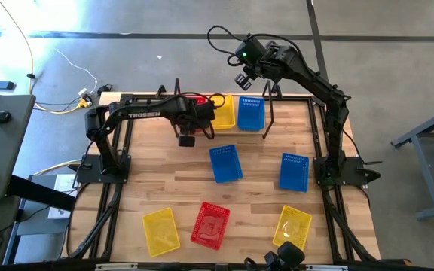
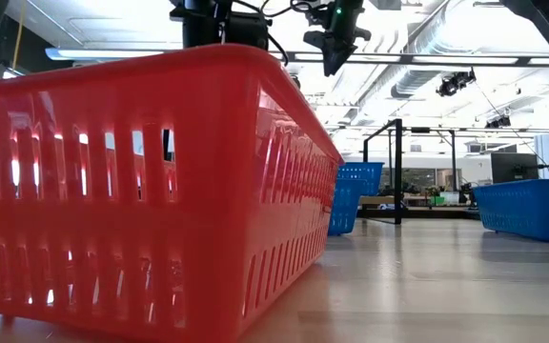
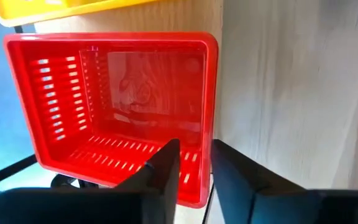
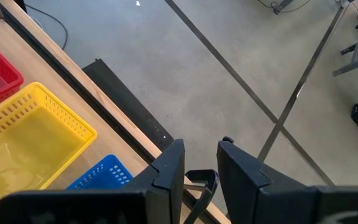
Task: Stack baskets on shelf by color
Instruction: Stack the top red bin on top of the red bin, then stack the right yellow bin on top of the yellow bin
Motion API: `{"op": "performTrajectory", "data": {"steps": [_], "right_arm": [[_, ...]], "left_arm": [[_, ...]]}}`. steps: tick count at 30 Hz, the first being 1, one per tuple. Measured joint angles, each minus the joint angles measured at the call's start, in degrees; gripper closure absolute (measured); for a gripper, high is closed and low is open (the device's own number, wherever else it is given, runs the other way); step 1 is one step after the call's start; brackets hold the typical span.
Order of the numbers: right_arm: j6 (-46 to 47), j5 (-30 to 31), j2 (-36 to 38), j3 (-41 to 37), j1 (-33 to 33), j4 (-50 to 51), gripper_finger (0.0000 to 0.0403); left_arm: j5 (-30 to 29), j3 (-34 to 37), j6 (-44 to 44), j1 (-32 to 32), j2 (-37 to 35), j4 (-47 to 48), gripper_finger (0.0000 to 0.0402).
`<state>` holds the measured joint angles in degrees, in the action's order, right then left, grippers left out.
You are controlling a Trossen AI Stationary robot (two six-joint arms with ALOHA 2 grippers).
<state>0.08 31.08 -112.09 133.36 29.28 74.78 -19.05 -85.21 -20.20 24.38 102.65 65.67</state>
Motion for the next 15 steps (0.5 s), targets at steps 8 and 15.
{"op": "performTrajectory", "data": {"steps": [8,15], "right_arm": [[2.0,-3.2,0.0,0.0,-0.5,1.3,0.0320],[8.8,-10.4,0.0,0.0,-3.6,11.1,0.0320]], "left_arm": [[-1.5,-3.2,0.6,0.0,-0.1,2.0,0.0263],[5.1,-6.3,3.6,0.0,-4.7,3.0,0.0259]]}}
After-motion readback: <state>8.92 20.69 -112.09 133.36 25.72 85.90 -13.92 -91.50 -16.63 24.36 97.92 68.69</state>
